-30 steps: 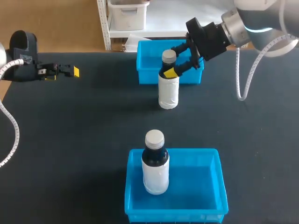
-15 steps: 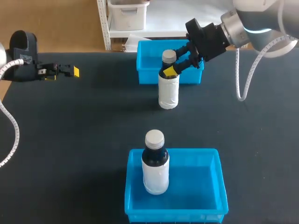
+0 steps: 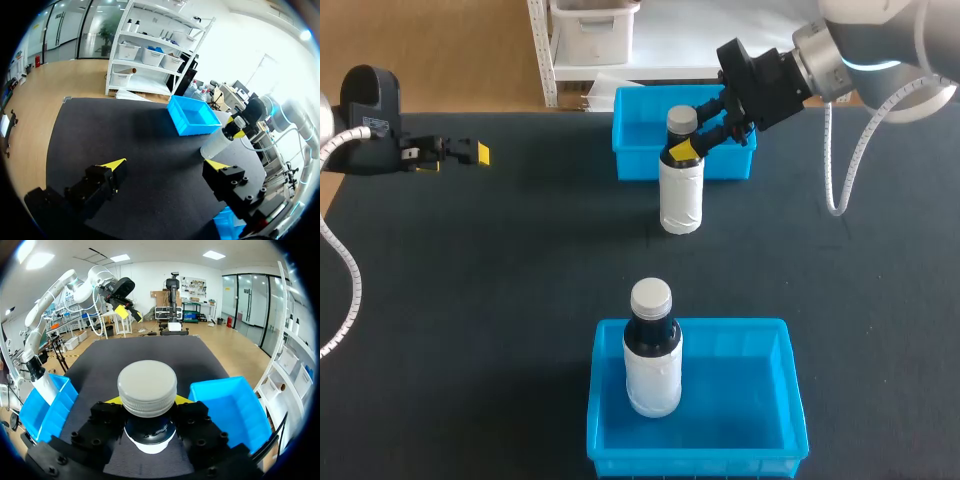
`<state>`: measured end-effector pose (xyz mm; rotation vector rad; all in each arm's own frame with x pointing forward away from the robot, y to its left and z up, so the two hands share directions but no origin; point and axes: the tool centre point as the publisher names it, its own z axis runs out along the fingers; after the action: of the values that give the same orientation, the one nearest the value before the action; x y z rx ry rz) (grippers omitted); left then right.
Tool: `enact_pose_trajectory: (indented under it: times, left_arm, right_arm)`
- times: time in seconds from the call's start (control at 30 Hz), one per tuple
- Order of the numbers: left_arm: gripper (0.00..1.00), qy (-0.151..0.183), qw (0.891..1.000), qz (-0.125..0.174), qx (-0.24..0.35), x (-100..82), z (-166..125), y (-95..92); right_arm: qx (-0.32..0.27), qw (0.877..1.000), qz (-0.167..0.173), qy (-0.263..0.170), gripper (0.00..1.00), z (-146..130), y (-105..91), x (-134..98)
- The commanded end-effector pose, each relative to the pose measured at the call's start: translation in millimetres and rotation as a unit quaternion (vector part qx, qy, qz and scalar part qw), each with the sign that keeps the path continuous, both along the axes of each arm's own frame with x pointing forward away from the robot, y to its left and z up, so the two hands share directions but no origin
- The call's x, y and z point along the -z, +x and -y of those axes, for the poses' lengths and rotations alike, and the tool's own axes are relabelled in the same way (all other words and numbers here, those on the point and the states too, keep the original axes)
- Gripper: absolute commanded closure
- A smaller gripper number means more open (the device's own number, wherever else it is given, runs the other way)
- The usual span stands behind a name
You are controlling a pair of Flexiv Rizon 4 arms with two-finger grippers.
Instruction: Pick up the bottle, and place it in the far bin if it is heavy, or in the near bin if it is light.
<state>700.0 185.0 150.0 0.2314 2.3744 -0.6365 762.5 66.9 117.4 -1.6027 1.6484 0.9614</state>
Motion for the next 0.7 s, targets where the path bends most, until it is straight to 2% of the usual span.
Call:
enact_pose_trajectory:
  times: [0.03,0.4,0.7]
  left_arm:
    - [0.0,0.0,1.0,0.0,0.0,0.0,0,0.0]
    - [0.0,0.0,1.0,0.0,0.0,0.0,0,0.0]
    - [0.0,0.0,1.0,0.0,0.0,0.0,0,0.0]
  right_arm:
    - [0.003,1.0,0.006,0.002,0.99,3,-3.3,-6]
    - [0.008,1.0,0.029,0.005,1.0,18,-14.1,-44]
    - [0.008,0.999,0.031,0.01,1.0,41,-43.2,-89]
